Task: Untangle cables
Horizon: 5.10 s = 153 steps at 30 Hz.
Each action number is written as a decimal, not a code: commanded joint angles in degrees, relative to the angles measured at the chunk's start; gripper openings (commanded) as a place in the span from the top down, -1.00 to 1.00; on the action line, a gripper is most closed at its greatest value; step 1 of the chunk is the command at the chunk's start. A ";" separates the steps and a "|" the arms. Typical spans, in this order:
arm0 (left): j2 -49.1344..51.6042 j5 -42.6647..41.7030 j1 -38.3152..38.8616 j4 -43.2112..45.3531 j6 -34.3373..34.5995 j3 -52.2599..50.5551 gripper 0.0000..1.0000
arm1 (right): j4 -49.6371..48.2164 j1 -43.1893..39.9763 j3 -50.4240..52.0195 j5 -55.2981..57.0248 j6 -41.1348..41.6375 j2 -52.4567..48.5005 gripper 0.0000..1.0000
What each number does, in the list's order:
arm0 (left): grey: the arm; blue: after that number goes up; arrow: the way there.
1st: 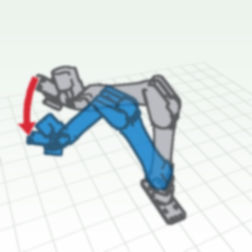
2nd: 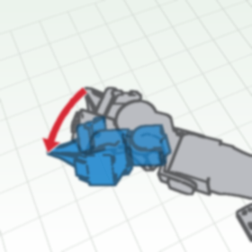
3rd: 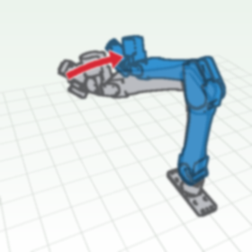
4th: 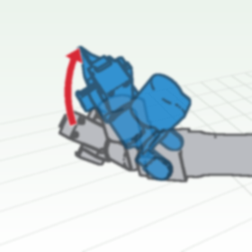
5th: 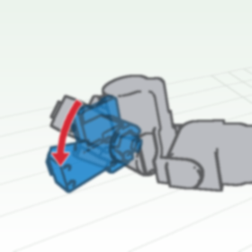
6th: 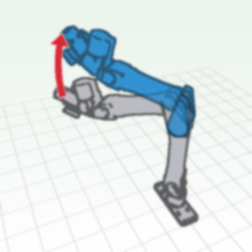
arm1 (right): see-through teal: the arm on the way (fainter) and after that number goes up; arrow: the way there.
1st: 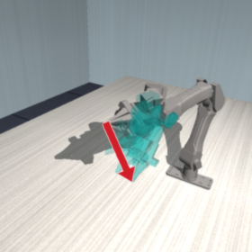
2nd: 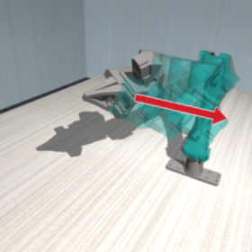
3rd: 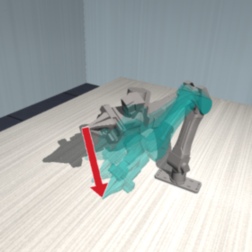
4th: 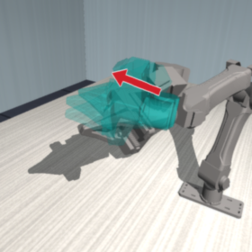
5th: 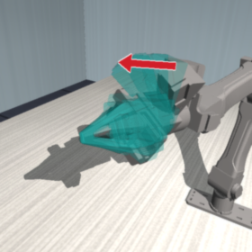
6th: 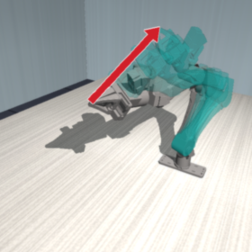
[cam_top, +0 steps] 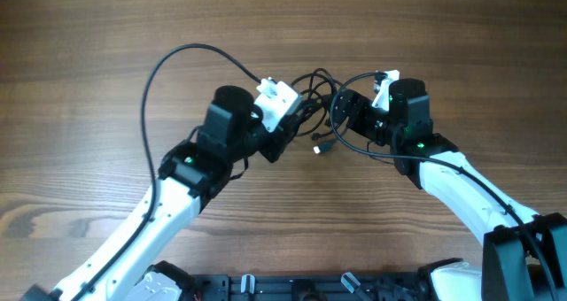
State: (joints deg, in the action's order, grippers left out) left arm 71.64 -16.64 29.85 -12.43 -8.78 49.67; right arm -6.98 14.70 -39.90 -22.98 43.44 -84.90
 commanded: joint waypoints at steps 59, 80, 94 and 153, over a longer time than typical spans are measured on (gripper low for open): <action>-9.70 -22.97 -22.16 4.92 37.44 0.24 0.92 | -19.28 4.70 -0.48 -19.91 -9.14 -0.09 -0.88; -8.83 -23.15 -13.79 4.96 34.69 0.24 0.92 | -24.70 8.24 -0.48 -2.64 -7.45 -0.09 -0.93; -8.85 -22.03 -13.64 5.84 34.47 0.24 0.92 | -11.30 8.15 -0.48 25.18 -5.90 -0.09 -0.93; -8.83 -17.35 -19.04 13.70 68.19 0.24 0.92 | -20.37 9.46 -0.48 -1.51 -10.03 -0.09 -0.99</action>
State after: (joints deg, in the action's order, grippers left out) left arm 64.16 -33.30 10.04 0.47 57.47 49.28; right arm -26.46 23.31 -40.53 -23.40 33.12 -84.27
